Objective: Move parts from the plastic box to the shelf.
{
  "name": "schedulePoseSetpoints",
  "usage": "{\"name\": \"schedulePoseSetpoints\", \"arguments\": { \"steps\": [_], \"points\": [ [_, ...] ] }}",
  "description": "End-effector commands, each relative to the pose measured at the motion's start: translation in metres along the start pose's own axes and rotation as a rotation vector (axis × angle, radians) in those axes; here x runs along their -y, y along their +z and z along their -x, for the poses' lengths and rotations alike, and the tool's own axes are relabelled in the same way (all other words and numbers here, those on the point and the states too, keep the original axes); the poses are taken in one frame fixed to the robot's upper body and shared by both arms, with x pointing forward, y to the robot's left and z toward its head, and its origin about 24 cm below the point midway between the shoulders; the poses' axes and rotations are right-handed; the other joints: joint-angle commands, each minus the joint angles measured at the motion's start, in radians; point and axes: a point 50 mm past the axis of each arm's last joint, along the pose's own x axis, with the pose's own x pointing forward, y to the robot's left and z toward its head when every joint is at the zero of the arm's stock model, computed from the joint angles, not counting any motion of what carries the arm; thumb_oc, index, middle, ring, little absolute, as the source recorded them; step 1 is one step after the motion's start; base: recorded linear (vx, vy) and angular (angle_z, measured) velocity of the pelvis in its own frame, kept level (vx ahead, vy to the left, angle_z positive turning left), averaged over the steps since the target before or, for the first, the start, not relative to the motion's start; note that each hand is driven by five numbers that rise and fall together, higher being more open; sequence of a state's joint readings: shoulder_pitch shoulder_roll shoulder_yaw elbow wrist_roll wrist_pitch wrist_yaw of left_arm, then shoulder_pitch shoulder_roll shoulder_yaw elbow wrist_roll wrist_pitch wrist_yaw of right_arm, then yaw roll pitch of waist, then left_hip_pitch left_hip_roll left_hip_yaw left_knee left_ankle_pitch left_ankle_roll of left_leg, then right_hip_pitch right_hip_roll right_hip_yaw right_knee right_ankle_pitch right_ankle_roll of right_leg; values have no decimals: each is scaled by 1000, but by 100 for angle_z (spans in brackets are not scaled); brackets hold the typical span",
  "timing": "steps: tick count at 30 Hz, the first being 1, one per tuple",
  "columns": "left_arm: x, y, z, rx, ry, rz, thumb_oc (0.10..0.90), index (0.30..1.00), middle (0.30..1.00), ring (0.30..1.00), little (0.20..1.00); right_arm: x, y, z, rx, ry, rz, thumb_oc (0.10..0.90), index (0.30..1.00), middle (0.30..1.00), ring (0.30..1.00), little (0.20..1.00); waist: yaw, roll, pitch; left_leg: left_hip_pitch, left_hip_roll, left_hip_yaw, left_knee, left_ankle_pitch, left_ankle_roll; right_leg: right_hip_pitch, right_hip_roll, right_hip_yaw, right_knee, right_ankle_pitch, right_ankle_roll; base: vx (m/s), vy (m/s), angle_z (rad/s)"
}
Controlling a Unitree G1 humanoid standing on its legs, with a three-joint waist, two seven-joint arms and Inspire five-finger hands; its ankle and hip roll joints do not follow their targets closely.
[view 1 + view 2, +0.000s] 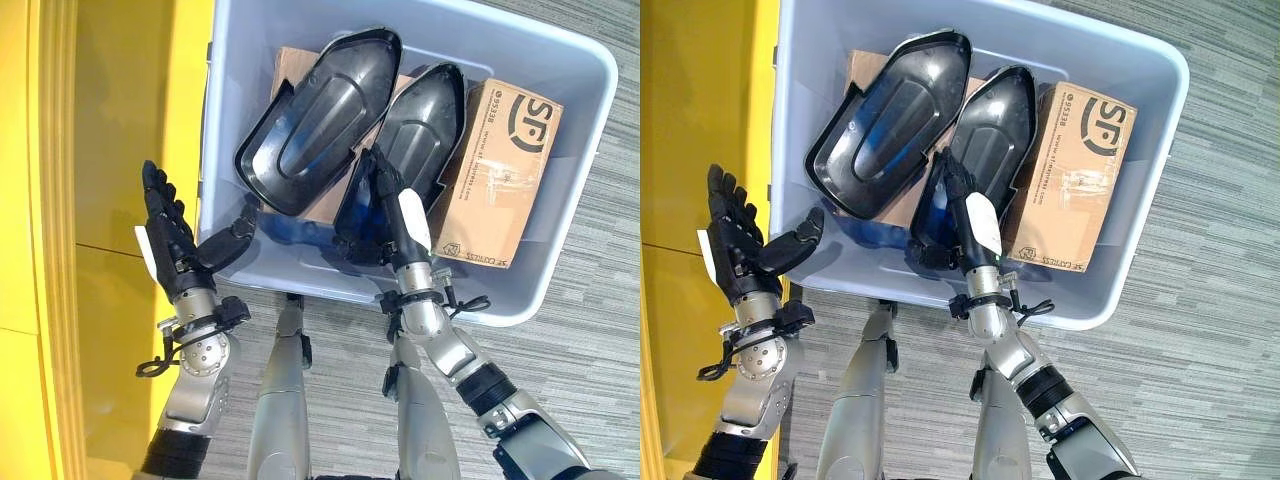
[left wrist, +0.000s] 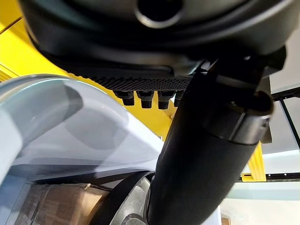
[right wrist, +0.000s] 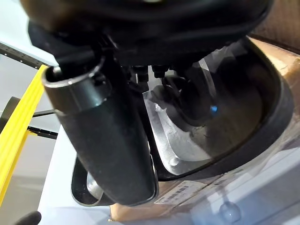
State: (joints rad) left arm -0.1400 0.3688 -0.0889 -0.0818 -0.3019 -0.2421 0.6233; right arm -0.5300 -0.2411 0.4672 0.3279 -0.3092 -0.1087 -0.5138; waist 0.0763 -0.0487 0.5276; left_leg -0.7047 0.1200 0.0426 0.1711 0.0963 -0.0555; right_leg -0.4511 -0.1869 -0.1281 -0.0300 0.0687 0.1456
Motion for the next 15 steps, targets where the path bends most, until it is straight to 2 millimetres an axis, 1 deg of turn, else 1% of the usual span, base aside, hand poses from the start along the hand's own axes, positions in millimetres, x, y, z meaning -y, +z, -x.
{"name": "schedulePoseSetpoints", "arguments": {
  "steps": [1, 6, 7, 12, 15],
  "points": [
    [2, 41, -4, 247, -13, 58, 900, 1000, 1000, 1000, 1000, -1, -24, -1, -101, 5, 137, 900, 1000, 1000, 1000, 1000, -1, 32, -8, -77, 5, -11, 75, -84, -1, 82, -58, -41, 55, -133, 20, 0, 0, 0],
    [4, 40, -5, 246, -17, 53, 900, 1000, 1000, 1000, 1000, 4, -25, -4, -80, -11, 193, 900, 1000, 1000, 1000, 1000, -1, 33, -8, -79, 6, -12, 77, -85, -1, 81, -58, -41, 57, -133, 20, 0, 0, 0],
    [8, 41, -7, 254, -25, 54, 900, 1000, 1000, 1000, 1000, 8, -23, -7, -59, -36, 219, 900, 1000, 1000, 1000, 1000, -4, 30, -8, -80, 7, -11, 84, -88, 0, 81, -58, -39, 60, -134, 20, 0, 0, 0],
    [11, 41, -9, 258, -27, 51, 900, 1000, 1000, 1000, 1000, 14, -22, -9, -31, -53, 275, 900, 1000, 1000, 1000, 1000, -8, 27, -8, -76, 8, -11, 84, -90, 0, 83, -57, -37, 62, -137, 19, 0, 0, 0],
    [15, 40, -12, 264, -33, 42, 900, 1000, 1000, 1000, 1000, 21, -23, -12, -10, -67, 335, 900, 1000, 1000, 1000, 1000, -13, 25, -8, -72, 8, -12, 84, -91, -1, 84, -55, -37, 65, -139, 19, 0, 0, 0]
  ]
}}
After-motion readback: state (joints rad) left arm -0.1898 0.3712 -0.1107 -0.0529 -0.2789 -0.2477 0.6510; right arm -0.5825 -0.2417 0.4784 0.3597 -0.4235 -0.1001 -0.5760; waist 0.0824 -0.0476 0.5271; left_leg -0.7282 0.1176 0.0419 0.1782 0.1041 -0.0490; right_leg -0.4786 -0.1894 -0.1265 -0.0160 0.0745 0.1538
